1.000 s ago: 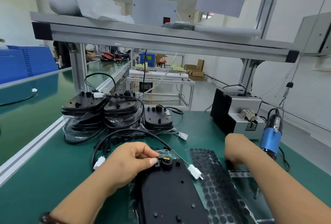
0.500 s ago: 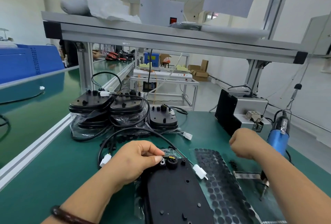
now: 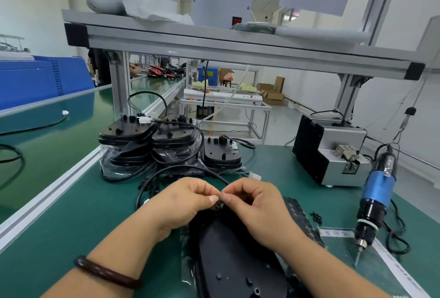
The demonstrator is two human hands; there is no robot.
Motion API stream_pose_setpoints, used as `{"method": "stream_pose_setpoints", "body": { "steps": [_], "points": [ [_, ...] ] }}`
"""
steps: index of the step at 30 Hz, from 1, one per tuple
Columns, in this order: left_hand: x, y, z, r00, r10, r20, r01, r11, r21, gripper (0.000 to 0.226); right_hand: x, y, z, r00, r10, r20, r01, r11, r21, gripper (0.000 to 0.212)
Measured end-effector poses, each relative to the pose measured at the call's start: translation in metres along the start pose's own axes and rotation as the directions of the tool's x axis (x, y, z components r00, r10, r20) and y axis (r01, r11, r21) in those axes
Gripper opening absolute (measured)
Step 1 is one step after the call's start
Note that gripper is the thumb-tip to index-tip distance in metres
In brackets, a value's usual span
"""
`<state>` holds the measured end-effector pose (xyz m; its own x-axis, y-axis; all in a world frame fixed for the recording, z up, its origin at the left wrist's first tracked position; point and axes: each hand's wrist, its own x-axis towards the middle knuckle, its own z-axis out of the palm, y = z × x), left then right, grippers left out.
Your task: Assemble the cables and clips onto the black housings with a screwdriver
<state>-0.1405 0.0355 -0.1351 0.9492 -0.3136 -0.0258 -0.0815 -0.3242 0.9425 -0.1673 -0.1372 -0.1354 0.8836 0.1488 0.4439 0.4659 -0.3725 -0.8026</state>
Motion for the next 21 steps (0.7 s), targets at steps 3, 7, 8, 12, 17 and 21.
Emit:
{"method": "stream_pose_setpoints", "body": {
  "steps": [3, 7, 8, 12, 17, 21],
  "points": [
    [0.003, 0.002, -0.002, 0.999, -0.008, 0.04, 0.008, 1.0, 0.009, 0.015, 0.003, 0.002, 0.004, 1.0, -0.017, -0.003, 0.017, 0.997, -0.07, 0.015],
    [0.004, 0.004, -0.001, 0.996, -0.009, 0.085, 0.012, 0.999, -0.039, 0.015, 0.005, 0.005, 0.006, 0.998, -0.064, -0.003, 0.063, 0.982, -0.176, 0.008],
    [0.005, 0.005, -0.001, 0.996, -0.009, 0.093, 0.014, 0.999, -0.048, 0.017, 0.005, 0.005, 0.006, 0.996, -0.085, 0.0, 0.084, 0.977, -0.194, 0.007],
    [0.005, 0.007, -0.002, 0.993, -0.008, 0.118, 0.012, 0.999, -0.03, 0.021, 0.004, 0.008, 0.006, 0.981, -0.191, 0.034, 0.193, 0.948, -0.252, 0.008],
    [0.006, 0.009, -0.004, 0.991, -0.023, 0.134, 0.029, 0.999, -0.044, 0.018, 0.002, 0.014, 0.002, 0.962, -0.25, 0.11, 0.269, 0.937, -0.223, 0.006],
    [0.005, 0.008, -0.005, 0.989, -0.027, 0.146, 0.04, 0.995, -0.088, 0.011, 0.003, 0.016, 0.002, 0.935, -0.333, 0.122, 0.355, 0.884, -0.306, 0.003]
  ]
}}
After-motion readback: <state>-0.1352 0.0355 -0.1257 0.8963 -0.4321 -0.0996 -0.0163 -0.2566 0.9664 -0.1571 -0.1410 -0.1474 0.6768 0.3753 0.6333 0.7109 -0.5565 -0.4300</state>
